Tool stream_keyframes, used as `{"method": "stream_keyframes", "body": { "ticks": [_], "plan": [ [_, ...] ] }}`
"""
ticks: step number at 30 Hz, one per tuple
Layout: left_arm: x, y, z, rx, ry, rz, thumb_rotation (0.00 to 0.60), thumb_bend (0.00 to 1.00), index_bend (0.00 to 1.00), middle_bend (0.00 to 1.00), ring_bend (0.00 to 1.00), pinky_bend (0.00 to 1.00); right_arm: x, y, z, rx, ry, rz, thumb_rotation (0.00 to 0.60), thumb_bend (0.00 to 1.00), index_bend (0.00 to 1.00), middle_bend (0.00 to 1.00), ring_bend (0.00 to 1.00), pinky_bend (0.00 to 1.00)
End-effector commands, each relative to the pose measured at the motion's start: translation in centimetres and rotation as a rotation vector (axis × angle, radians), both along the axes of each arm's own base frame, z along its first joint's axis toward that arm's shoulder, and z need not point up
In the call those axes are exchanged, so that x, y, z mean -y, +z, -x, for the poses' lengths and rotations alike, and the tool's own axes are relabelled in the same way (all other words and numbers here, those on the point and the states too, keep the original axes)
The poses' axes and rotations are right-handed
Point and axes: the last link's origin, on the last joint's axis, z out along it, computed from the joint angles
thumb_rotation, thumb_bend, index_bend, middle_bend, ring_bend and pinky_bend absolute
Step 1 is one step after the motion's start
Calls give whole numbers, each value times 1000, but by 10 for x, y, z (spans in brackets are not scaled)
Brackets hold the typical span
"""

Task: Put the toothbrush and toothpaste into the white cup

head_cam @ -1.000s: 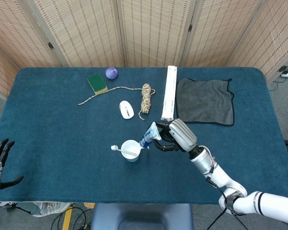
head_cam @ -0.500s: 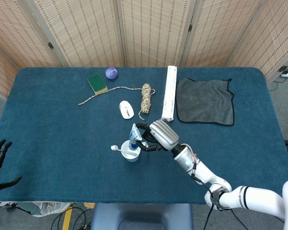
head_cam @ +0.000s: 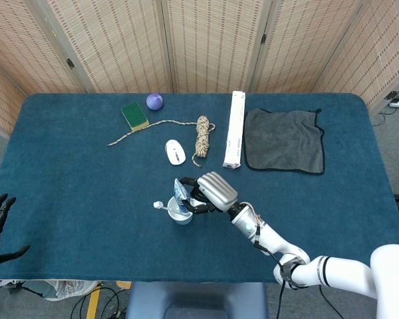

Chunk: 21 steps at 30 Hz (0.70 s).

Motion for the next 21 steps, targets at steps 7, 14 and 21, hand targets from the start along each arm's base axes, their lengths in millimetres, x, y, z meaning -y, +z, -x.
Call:
{"method": "stream_keyframes", "body": {
  "ticks": [7, 14, 21],
  "plan": [
    [-1, -1, 1, -1, 4, 3, 600, 117, 87, 62, 105, 368, -1, -17, 7, -24, -15, -33, 600, 353, 504, 945, 1000, 1000],
    [-1, -2, 2, -3, 5, 6, 600, 117, 86, 62, 105, 368, -1, -19, 11, -34, -19, -32, 600, 320, 161, 918, 1000, 1000],
    [-2, -3, 2, -2, 3, 7, 600, 117, 86, 62, 105, 368, -2, -5, 15, -19, -5, 13, 600, 320, 64, 890, 1000, 1000]
  ]
}}
